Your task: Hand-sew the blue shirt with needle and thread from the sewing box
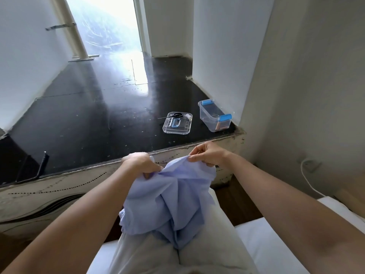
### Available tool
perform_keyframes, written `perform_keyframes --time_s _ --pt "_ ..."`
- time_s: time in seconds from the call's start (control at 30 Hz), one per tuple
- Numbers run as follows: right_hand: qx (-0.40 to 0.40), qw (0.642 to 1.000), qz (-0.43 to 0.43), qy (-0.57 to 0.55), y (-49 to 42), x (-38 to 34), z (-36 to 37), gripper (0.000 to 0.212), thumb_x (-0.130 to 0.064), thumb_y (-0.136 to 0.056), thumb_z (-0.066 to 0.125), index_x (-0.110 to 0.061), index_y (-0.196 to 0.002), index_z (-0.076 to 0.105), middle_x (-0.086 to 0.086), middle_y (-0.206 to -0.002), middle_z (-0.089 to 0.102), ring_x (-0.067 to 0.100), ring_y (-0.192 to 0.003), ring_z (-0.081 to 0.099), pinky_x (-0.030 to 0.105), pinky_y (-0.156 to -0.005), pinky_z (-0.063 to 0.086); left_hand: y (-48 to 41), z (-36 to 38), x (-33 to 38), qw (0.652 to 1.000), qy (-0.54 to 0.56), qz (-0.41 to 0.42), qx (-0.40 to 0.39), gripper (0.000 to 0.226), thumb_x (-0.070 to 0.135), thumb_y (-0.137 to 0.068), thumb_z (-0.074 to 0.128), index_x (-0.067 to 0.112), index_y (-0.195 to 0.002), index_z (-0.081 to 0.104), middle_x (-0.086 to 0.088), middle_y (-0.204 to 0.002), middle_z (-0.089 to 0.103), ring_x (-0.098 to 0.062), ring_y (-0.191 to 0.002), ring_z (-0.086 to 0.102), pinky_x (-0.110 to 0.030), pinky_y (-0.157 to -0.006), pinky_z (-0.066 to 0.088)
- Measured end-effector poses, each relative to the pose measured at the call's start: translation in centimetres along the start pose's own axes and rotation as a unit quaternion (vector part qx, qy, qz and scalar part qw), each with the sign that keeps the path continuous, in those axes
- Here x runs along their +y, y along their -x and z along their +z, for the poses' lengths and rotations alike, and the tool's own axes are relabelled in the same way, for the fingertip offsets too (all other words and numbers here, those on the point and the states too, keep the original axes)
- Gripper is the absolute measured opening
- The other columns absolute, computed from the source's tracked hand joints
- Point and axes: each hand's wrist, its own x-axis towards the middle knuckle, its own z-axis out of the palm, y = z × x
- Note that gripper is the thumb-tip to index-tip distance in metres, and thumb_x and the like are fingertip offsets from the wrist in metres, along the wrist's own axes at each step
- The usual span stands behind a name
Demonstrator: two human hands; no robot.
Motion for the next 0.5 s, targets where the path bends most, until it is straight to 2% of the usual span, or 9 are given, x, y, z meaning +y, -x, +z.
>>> perform_keyframes --time_s 0.07,0.17,0.23,0.27,0.3,0.33,0.4,0.47,0.5 --pt "-0.015 0.999 0.005 0.031 -0.4 0.1 0.4 0.013 -0.035 -0.084 0.074 -0.023 -0.085 0.068 0.000 -0.086 0.063 0.012 -0.080 0.058 0.018 -0.057 0.049 -0.1 0.1 0.3 0.996 -0.089 0.001 0.025 0.036 0.057 -0.076 0.064 0.021 -0.074 0.067 0.007 -0.074 0.059 -0.016 -0.081 0.058 -0.025 -0.076 0.050" --pt "-0.007 0.999 0.002 0.033 -1.1 0.0 1.0 0.014 -0.036 -0.083 0.076 -0.023 -0.084 0.069 0.001 -0.086 0.063 0.015 -0.082 0.058 0.023 -0.062 0.048 -0.2 -0.1 1.6 0.952 -0.244 0.025 0.184 0.034 0.037 -0.079 0.069 0.022 -0.109 0.067 -0.004 -0.115 0.055 -0.024 -0.110 0.050 -0.035 -0.092 0.045" --pt "-0.003 1.000 0.001 0.019 -1.3 -0.1 1.2 0.013 -0.033 -0.083 0.077 -0.022 -0.083 0.070 0.001 -0.082 0.063 0.013 -0.077 0.058 0.022 -0.059 0.047 -0.7 0.3 2.3 0.910 -0.242 0.151 0.300 0.038 0.022 -0.084 0.065 0.018 -0.121 0.059 -0.008 -0.132 0.045 -0.026 -0.121 0.044 -0.036 -0.096 0.040" --pt "-0.006 1.000 -0.002 0.009 -1.3 -0.2 1.3 0.013 -0.031 -0.083 0.077 -0.021 -0.082 0.070 0.000 -0.077 0.061 0.011 -0.070 0.055 0.020 -0.055 0.044 -1.0 0.7 2.4 0.897 -0.181 0.251 0.316 0.041 0.018 -0.083 0.065 0.016 -0.123 0.056 -0.008 -0.135 0.046 -0.027 -0.123 0.045 -0.037 -0.097 0.038" --pt "-0.009 1.000 -0.003 -0.002 -1.2 -0.2 1.3 0.012 -0.028 -0.083 0.077 -0.019 -0.082 0.070 -0.001 -0.072 0.059 0.009 -0.063 0.051 0.019 -0.050 0.040 -1.2 1.0 2.7 0.893 -0.075 0.339 0.285 0.046 0.018 -0.081 0.065 0.014 -0.125 0.054 -0.008 -0.136 0.050 -0.028 -0.123 0.048 -0.037 -0.098 0.038" --pt "-0.009 1.000 -0.002 -0.014 -1.1 -0.2 1.4 0.011 -0.027 -0.083 0.077 -0.018 -0.082 0.070 -0.003 -0.067 0.056 0.008 -0.057 0.046 0.017 -0.047 0.036 -1.1 1.3 2.9 0.893 0.034 0.394 0.216 0.052 0.021 -0.079 0.064 0.012 -0.129 0.051 -0.008 -0.132 0.055 -0.029 -0.120 0.052 -0.036 -0.095 0.039" --pt "0.000 1.000 -0.006 -0.027 -1.1 -0.1 1.4 0.012 -0.028 -0.083 0.077 -0.018 -0.083 0.069 -0.004 -0.065 0.055 0.007 -0.055 0.044 0.017 -0.046 0.036 -1.2 2.1 3.5 0.904 0.108 0.397 0.117 0.063 0.022 -0.079 0.065 0.012 -0.137 0.043 -0.007 -0.121 0.064 -0.031 -0.108 0.057 -0.031 -0.081 0.039" --pt "0.007 0.999 -0.009 -0.036 -0.9 0.0 1.4 0.014 -0.030 -0.084 0.076 -0.018 -0.087 0.068 -0.003 -0.071 0.058 0.007 -0.059 0.048 0.015 -0.047 0.040 -1.8 3.0 3.9 0.916 0.110 0.368 0.114 0.059 0.017 -0.080 0.067 0.014 -0.135 0.047 -0.009 -0.110 0.067 -0.031 -0.100 0.058 -0.028 -0.073 0.035" --pt "0.009 0.999 -0.009 -0.048 -0.8 0.2 1.3 0.015 -0.028 -0.084 0.075 -0.017 -0.091 0.068 -0.002 -0.074 0.059 0.007 -0.061 0.050 0.014 -0.046 0.040 -2.2 3.4 3.9 0.915 0.128 0.364 0.119 0.045 0.019 -0.082 0.068 0.013 -0.125 0.056 -0.009 -0.103 0.067 -0.030 -0.094 0.059 -0.028 -0.072 0.036"
